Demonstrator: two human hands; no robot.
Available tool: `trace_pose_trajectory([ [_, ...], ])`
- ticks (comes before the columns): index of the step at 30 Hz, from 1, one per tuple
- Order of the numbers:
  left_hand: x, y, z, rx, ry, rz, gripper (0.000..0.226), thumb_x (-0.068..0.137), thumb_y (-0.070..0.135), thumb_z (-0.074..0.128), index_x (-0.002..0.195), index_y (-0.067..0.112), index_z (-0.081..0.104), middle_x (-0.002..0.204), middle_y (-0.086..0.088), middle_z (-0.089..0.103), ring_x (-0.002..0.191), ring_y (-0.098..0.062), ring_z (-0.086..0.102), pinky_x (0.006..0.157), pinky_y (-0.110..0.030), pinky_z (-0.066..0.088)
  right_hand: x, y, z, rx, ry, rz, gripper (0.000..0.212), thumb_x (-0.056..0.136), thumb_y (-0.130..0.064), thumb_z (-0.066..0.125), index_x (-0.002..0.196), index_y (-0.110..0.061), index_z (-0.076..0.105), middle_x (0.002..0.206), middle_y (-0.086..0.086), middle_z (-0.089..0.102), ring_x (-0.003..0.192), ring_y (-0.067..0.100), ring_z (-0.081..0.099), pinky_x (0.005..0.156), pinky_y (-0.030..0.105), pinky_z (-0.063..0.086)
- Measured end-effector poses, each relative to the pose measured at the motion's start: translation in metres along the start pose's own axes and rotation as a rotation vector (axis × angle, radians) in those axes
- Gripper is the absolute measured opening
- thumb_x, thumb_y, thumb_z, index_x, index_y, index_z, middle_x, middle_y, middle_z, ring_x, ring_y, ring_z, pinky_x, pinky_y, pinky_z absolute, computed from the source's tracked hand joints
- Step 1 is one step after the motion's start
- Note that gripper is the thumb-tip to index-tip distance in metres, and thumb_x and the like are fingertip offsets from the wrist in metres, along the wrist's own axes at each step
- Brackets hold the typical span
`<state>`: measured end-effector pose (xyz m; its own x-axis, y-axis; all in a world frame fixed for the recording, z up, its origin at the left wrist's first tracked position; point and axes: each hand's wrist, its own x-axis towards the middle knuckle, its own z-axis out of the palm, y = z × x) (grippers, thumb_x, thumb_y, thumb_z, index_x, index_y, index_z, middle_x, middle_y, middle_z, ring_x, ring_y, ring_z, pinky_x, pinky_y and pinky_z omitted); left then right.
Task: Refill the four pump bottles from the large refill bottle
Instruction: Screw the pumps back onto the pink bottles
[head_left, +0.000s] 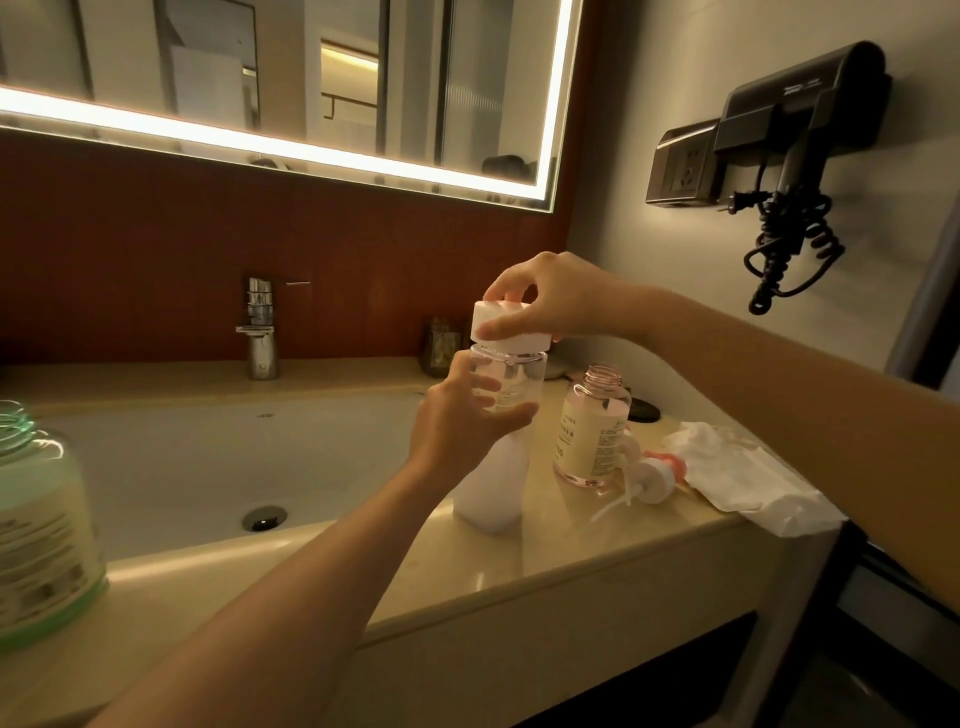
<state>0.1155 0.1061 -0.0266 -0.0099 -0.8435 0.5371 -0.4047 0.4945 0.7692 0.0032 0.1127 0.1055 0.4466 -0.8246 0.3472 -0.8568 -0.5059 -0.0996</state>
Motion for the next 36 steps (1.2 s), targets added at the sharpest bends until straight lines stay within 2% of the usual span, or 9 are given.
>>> trace_pose_trajectory([
  [4, -0.001, 0.0, 0.0, 0.001, 0.006, -0.002, 0.069, 0.069, 0.041, 0.076, 0.124, 0.014, 0.044, 0.114, -0.003, 0.062, 0.096, -0.017, 0.062, 0.081, -0.041, 0.055, 0.001, -0.006, 0.006, -0.208, 0.064, 0.061, 0.07, 0.074, -0.072, 0.042, 0.107, -0.013, 0.06, 0.1, 0.003, 0.064, 0.09, 0.017, 0.06, 0.074, 0.028, 0.048],
  [9, 0.0, -0.001, 0.001, 0.003, 0.014, -0.002, 0.07, 0.07, 0.041, 0.076, 0.125, 0.014, 0.044, 0.114, -0.003, 0.062, 0.095, -0.017, 0.062, 0.079, -0.04, 0.055, -0.004, -0.006, -0.014, 0.052, -0.215, 0.049, 0.056, 0.088, -0.049, 0.049, 0.137, -0.024, 0.039, 0.141, -0.002, 0.042, 0.125, 0.018, 0.042, 0.093, 0.027, 0.036],
  [12, 0.0, -0.001, 0.002, -0.002, 0.017, 0.0, 0.07, 0.07, 0.041, 0.076, 0.126, 0.014, 0.044, 0.114, -0.004, 0.062, 0.096, -0.018, 0.062, 0.078, -0.037, 0.055, -0.004, -0.002, -0.014, 0.063, -0.212, -0.013, 0.046, 0.089, -0.035, 0.056, 0.133, -0.023, 0.045, 0.131, 0.0, 0.05, 0.109, 0.013, 0.049, 0.08, 0.017, 0.042],
  [17, 0.0, 0.0, 0.001, 0.005, 0.015, 0.003, 0.07, 0.07, 0.042, 0.075, 0.126, 0.014, 0.044, 0.115, -0.003, 0.062, 0.096, -0.017, 0.063, 0.078, -0.035, 0.054, 0.0, -0.004, 0.0, -0.104, -0.042, -0.005, 0.054, 0.085, -0.052, 0.052, 0.126, -0.018, 0.053, 0.105, -0.007, 0.05, 0.098, 0.014, 0.051, 0.068, 0.017, 0.041],
  [23, 0.0, -0.001, 0.001, -0.01, 0.018, 0.003, 0.07, 0.07, 0.042, 0.075, 0.127, 0.015, 0.043, 0.115, -0.004, 0.062, 0.096, -0.017, 0.062, 0.078, -0.035, 0.055, -0.006, 0.004, -0.016, 0.123, -0.294, -0.007, 0.054, 0.088, -0.038, 0.056, 0.138, -0.029, 0.036, 0.139, -0.005, 0.041, 0.118, 0.012, 0.043, 0.092, 0.024, 0.038],
  [26, 0.0, -0.002, 0.002, -0.017, 0.018, 0.0, 0.07, 0.07, 0.042, 0.075, 0.126, 0.015, 0.043, 0.114, -0.004, 0.062, 0.095, -0.017, 0.062, 0.077, -0.034, 0.055, -0.007, 0.007, -0.016, 0.179, -0.264, -0.037, 0.051, 0.087, -0.027, 0.061, 0.135, -0.025, 0.044, 0.132, -0.007, 0.048, 0.109, 0.01, 0.047, 0.082, 0.016, 0.044],
  [29, 0.0, -0.002, 0.002, -0.017, 0.02, 0.005, 0.07, 0.07, 0.041, 0.075, 0.126, 0.014, 0.043, 0.114, -0.004, 0.061, 0.096, -0.018, 0.062, 0.075, -0.031, 0.054, -0.006, 0.005, -0.012, 0.063, -0.152, -0.048, 0.05, 0.083, -0.037, 0.062, 0.128, -0.019, 0.052, 0.117, -0.006, 0.055, 0.1, 0.01, 0.053, 0.069, 0.01, 0.041],
  [32, 0.0, -0.001, 0.002, -0.011, 0.022, 0.004, 0.069, 0.07, 0.041, 0.075, 0.126, 0.014, 0.043, 0.115, -0.004, 0.061, 0.096, -0.018, 0.062, 0.077, -0.034, 0.055, -0.003, 0.002, -0.006, -0.127, -0.032, -0.029, 0.057, 0.08, -0.054, 0.056, 0.122, -0.016, 0.056, 0.104, -0.002, 0.059, 0.093, 0.014, 0.055, 0.068, 0.017, 0.042],
  [36, 0.0, -0.002, 0.002, -0.01, 0.024, 0.004, 0.069, 0.071, 0.041, 0.075, 0.126, 0.015, 0.043, 0.115, -0.004, 0.061, 0.097, -0.018, 0.062, 0.079, -0.037, 0.055, -0.004, -0.004, -0.012, -0.073, -0.165, 0.006, 0.063, 0.085, -0.055, 0.045, 0.139, -0.022, 0.037, 0.133, 0.0, 0.049, 0.118, 0.019, 0.048, 0.087, 0.025, 0.037],
])
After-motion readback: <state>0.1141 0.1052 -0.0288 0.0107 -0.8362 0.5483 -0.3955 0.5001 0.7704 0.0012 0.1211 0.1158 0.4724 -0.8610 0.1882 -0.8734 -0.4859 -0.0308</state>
